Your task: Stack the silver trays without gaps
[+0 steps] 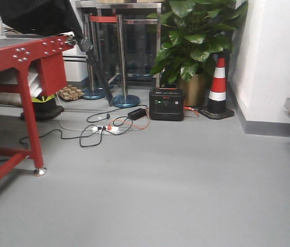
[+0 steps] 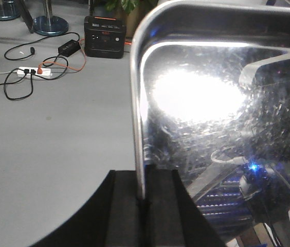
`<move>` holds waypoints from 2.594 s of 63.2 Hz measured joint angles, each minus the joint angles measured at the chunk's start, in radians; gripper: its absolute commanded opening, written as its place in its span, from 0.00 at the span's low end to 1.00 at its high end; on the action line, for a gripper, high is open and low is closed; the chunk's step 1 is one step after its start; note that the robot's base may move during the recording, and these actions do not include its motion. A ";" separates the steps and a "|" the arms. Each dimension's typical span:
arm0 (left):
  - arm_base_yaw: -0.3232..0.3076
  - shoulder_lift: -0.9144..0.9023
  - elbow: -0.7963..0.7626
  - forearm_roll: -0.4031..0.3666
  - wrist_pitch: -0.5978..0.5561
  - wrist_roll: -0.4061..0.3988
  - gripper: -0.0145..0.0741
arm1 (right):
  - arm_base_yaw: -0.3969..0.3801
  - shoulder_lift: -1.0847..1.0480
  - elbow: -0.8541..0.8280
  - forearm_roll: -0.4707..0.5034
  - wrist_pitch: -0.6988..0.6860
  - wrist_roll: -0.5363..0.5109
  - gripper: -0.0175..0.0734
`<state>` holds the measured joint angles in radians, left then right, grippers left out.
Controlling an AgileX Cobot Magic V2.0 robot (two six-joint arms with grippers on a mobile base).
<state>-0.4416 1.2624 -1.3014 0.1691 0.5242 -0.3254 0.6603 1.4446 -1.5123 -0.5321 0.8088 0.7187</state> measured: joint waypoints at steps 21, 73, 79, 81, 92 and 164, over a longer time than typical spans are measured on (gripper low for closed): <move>0.000 0.000 0.000 0.000 0.000 0.000 0.14 | 0.000 0.000 0.000 0.000 0.000 0.000 0.11; 0.000 0.000 0.000 0.002 0.000 0.000 0.14 | 0.000 0.000 0.000 -0.002 -0.013 0.000 0.11; 0.000 0.000 0.000 0.004 0.000 0.000 0.14 | -0.002 0.000 0.000 -0.004 -0.030 0.000 0.11; 0.000 0.000 0.000 0.006 0.000 0.000 0.14 | -0.002 0.000 0.000 -0.006 -0.037 0.000 0.11; 0.000 0.000 0.000 0.013 -0.001 -0.004 0.14 | -0.008 0.000 0.000 -0.017 -0.089 -0.002 0.11; 0.010 -0.008 0.000 0.023 0.010 -0.016 0.14 | -0.017 -0.002 0.000 -0.048 -0.218 -0.019 0.11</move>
<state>-0.4314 1.2548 -1.3014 0.1917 0.5343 -0.3418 0.6429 1.4429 -1.5123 -0.5799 0.5906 0.7000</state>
